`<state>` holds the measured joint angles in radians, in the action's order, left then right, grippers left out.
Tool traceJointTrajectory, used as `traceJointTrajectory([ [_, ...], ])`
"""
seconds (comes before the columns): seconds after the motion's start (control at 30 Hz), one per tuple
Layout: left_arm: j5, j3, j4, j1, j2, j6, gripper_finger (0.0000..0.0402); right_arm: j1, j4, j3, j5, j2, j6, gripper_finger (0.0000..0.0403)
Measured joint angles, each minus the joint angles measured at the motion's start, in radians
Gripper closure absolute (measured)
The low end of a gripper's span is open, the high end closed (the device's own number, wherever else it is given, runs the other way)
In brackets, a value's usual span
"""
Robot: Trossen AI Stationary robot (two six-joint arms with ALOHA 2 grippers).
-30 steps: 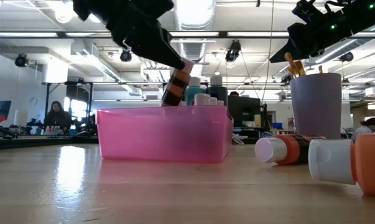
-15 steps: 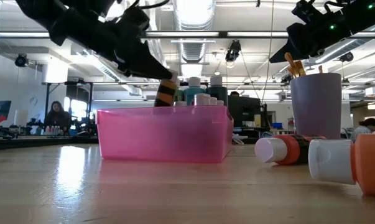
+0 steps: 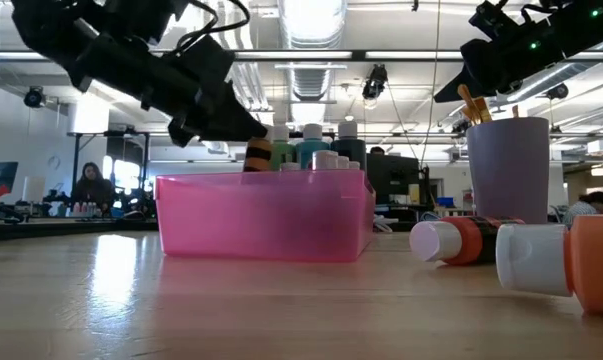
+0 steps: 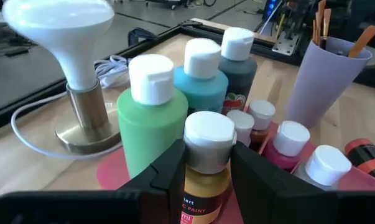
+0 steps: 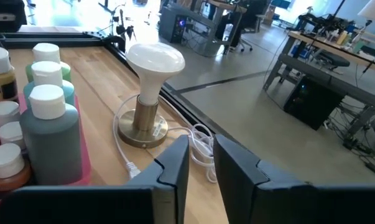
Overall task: Pick & Place Paint Supplies
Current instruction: Adjust the small yellow paint bottle in the red bin
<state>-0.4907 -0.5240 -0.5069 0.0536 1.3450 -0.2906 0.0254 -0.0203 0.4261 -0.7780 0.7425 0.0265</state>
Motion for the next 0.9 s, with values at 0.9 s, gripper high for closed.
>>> traceJointTrajectory([
  [0.9,-0.002,0.025,-0.173,-0.001,0.204,-0.063,0.0289,0.000,0.001,-0.004,0.000,0.000,0.000,0.0283],
])
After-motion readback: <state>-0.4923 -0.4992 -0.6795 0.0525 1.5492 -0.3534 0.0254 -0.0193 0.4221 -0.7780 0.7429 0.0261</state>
